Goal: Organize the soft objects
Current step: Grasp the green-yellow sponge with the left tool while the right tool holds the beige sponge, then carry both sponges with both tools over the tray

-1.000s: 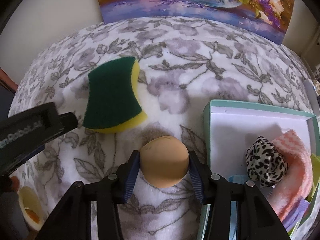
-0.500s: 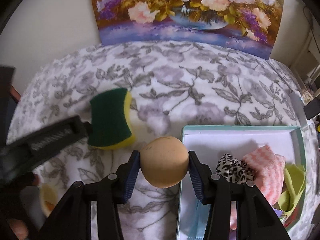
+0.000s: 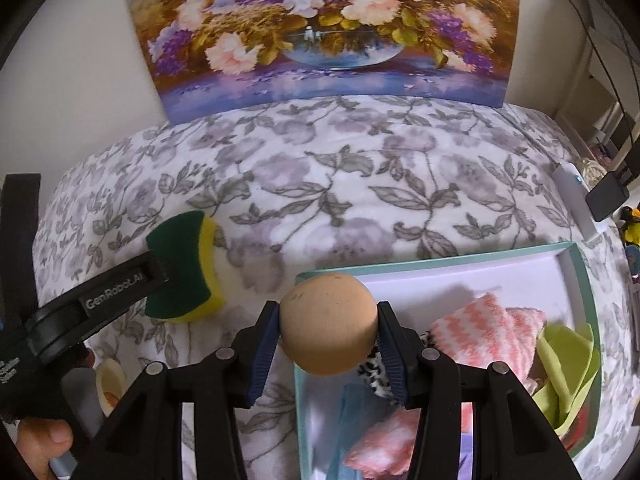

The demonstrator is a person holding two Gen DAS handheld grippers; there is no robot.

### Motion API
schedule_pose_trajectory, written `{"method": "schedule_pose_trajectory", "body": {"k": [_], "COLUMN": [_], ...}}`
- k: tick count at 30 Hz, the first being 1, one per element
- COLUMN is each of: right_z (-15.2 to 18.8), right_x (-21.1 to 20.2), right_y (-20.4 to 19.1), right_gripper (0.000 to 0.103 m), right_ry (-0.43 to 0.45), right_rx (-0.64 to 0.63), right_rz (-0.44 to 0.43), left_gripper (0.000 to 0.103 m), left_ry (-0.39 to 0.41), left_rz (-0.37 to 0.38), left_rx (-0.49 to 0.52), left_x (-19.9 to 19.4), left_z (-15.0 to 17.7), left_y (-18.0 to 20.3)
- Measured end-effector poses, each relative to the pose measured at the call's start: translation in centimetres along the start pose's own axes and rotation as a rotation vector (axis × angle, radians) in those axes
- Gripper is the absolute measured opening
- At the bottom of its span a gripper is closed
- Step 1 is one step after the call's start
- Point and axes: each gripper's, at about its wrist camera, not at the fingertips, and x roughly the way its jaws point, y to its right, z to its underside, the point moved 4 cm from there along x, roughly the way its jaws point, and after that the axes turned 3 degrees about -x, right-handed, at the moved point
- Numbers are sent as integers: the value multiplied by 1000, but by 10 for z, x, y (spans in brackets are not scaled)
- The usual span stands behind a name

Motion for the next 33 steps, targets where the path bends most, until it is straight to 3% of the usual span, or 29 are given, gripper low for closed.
{"method": "schedule_pose_trajectory", "body": {"k": [8,9,10,13,24,33], "right_z": [0,0,0,1,4,37], "right_x": [3,4,4,0,-65,-96], "right_y": [13,13,14,17,48,103], "right_gripper": [51,51,51,51,51,51], "right_ry": [-4,-5,-7,-6,65,30], "right_rx": [7,8,10,14,71,167], "right_rz": [7,5,3,5,21,45], "left_gripper": [82,80,67,66,66,66], "left_ry": [-7,-11,-14,-20,25,-38], "left_rz": [-16,-18,-21,-29,39,160], "left_rx": [44,49,51,60,128,176], "left_x": [24,27,28,27,-48,-85], "left_z": [0,1,2,6,28,76], "left_y": [20,21,22,24,51,87]}}
